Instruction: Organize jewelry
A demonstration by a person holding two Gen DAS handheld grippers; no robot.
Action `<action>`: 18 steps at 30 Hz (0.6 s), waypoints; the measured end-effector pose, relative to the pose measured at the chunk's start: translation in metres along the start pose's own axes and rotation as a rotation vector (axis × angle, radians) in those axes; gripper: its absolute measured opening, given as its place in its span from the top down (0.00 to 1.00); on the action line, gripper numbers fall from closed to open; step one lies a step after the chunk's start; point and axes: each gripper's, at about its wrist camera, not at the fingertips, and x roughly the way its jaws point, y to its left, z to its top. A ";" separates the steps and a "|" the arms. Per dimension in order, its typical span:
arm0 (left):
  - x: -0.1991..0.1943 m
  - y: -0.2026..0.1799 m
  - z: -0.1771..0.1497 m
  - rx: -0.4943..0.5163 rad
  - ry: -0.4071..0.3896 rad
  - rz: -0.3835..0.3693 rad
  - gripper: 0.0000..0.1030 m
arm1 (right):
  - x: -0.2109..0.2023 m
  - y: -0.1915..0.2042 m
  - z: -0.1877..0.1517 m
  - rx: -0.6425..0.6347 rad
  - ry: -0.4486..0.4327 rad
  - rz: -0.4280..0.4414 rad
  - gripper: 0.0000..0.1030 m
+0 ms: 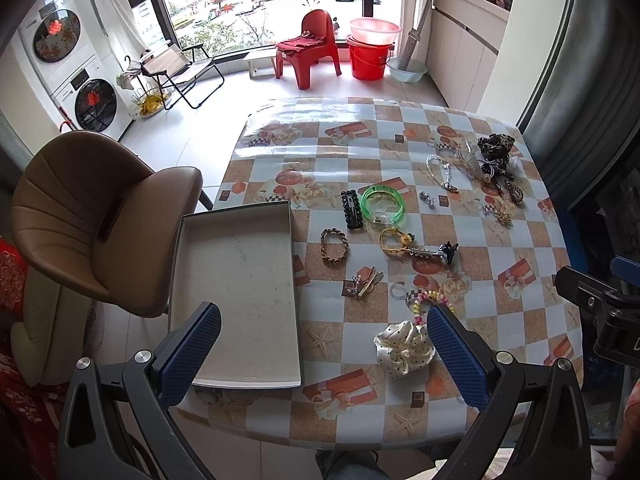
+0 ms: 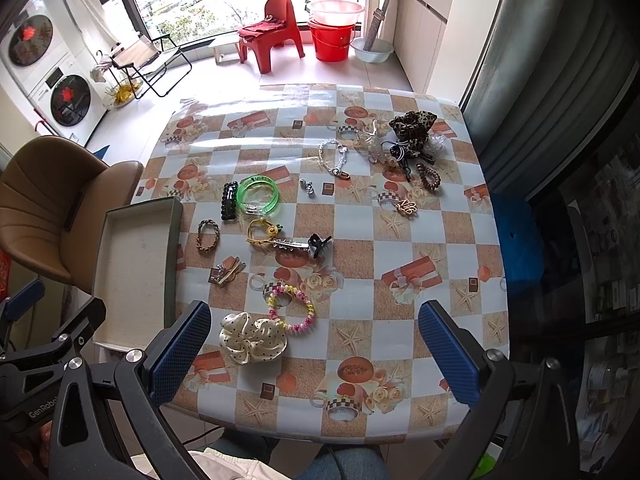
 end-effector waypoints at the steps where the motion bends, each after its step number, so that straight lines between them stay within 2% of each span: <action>1: 0.002 0.000 0.000 -0.001 0.003 -0.004 0.00 | 0.000 0.000 0.000 0.000 0.001 0.000 0.00; 6: 0.016 0.006 0.000 -0.026 0.038 -0.044 0.00 | 0.006 0.001 -0.011 0.009 0.020 0.008 0.00; 12: 0.047 0.009 -0.010 -0.044 0.100 -0.059 0.00 | 0.025 -0.015 -0.021 0.044 0.084 0.007 0.00; 18: 0.090 0.002 -0.033 -0.041 0.206 -0.157 0.00 | 0.066 -0.033 -0.026 0.076 0.180 0.010 0.00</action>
